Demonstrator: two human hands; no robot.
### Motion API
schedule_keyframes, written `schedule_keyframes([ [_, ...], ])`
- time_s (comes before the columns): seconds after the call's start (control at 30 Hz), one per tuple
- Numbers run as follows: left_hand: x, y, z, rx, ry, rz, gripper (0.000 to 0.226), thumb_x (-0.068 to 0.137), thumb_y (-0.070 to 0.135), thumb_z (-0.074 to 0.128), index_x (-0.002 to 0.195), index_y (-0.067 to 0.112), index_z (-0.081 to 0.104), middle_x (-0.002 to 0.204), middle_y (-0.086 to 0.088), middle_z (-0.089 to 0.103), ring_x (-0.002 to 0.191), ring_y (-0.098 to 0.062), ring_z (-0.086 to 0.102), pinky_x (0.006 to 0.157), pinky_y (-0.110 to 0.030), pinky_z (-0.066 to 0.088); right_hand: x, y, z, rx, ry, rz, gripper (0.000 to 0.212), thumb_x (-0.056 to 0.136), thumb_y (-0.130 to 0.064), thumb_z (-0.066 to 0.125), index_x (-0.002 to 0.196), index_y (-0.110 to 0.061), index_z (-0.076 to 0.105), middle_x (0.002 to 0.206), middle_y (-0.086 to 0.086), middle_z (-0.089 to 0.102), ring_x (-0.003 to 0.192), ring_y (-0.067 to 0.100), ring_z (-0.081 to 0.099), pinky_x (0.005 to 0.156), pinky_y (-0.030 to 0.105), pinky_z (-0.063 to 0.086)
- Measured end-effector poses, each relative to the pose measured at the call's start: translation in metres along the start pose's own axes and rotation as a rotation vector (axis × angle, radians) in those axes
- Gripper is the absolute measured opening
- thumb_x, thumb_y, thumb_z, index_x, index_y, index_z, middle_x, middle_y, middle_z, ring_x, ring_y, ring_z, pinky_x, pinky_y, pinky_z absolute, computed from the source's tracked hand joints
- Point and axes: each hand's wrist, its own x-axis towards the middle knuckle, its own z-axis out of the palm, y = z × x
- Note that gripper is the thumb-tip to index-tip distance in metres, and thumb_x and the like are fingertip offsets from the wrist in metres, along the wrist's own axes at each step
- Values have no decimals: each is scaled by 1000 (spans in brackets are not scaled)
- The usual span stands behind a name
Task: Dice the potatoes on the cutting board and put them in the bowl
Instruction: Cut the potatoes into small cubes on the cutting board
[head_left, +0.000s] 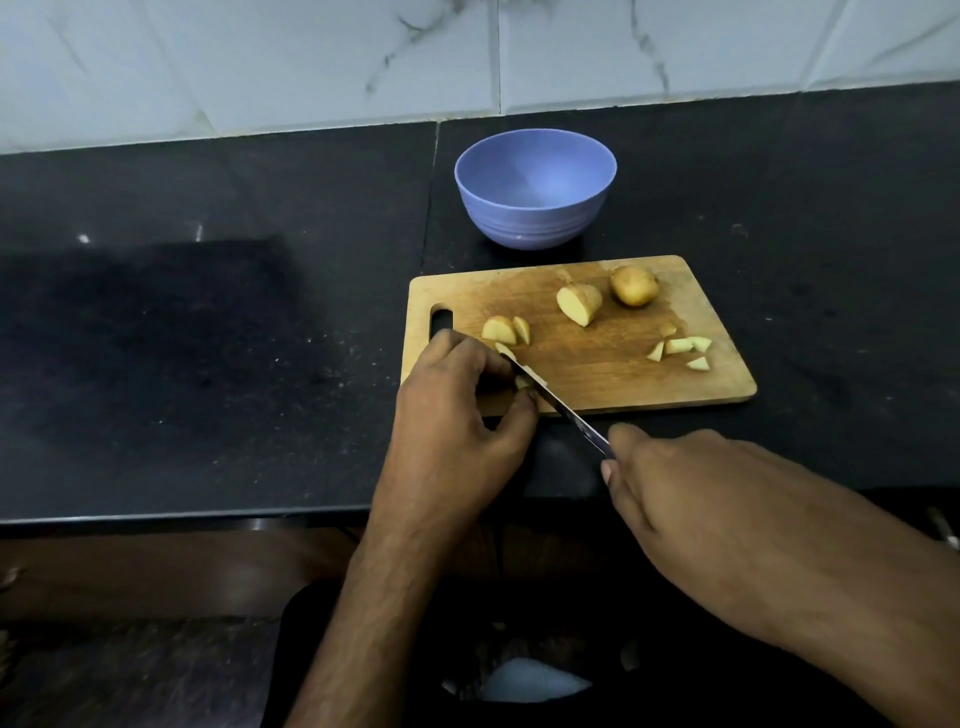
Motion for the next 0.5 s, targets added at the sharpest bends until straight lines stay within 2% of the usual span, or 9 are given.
schedule_keyframes([
  [0.13, -2, 2, 0, -13, 12, -15, 15, 81, 23, 78, 91, 22, 68, 98, 13, 58, 90, 0, 58, 75, -6, 41, -14, 9, -5, -8, -89, 1, 25, 104, -45, 23, 89, -30, 36, 75, -5, 56, 65, 8, 56, 64, 26, 50],
  [0.23, -2, 2, 1, -7, 50, -27, 14, 80, 22, 77, 90, 23, 67, 96, 13, 58, 89, -1, 58, 74, -7, 42, -24, 14, -12, -18, -107, 29, 27, 104, -47, 22, 89, -29, 36, 75, -4, 54, 66, 11, 55, 62, 23, 45],
  [0.43, -4, 1, 3, 8, 89, -34, 16, 81, 18, 72, 96, 20, 68, 98, 11, 57, 84, -3, 57, 71, -9, 44, -27, 18, -7, 45, 4, 58, 32, 101, -52, 22, 82, -32, 39, 70, -5, 56, 61, 7, 55, 58, 23, 45],
  [0.5, -4, 1, 3, 1, 98, -31, 17, 82, 21, 70, 99, 20, 67, 100, 10, 57, 85, -5, 58, 73, -14, 47, -26, 17, -6, 66, 42, 60, 34, 101, -53, 22, 79, -33, 39, 69, -6, 56, 60, 6, 55, 57, 23, 44],
])
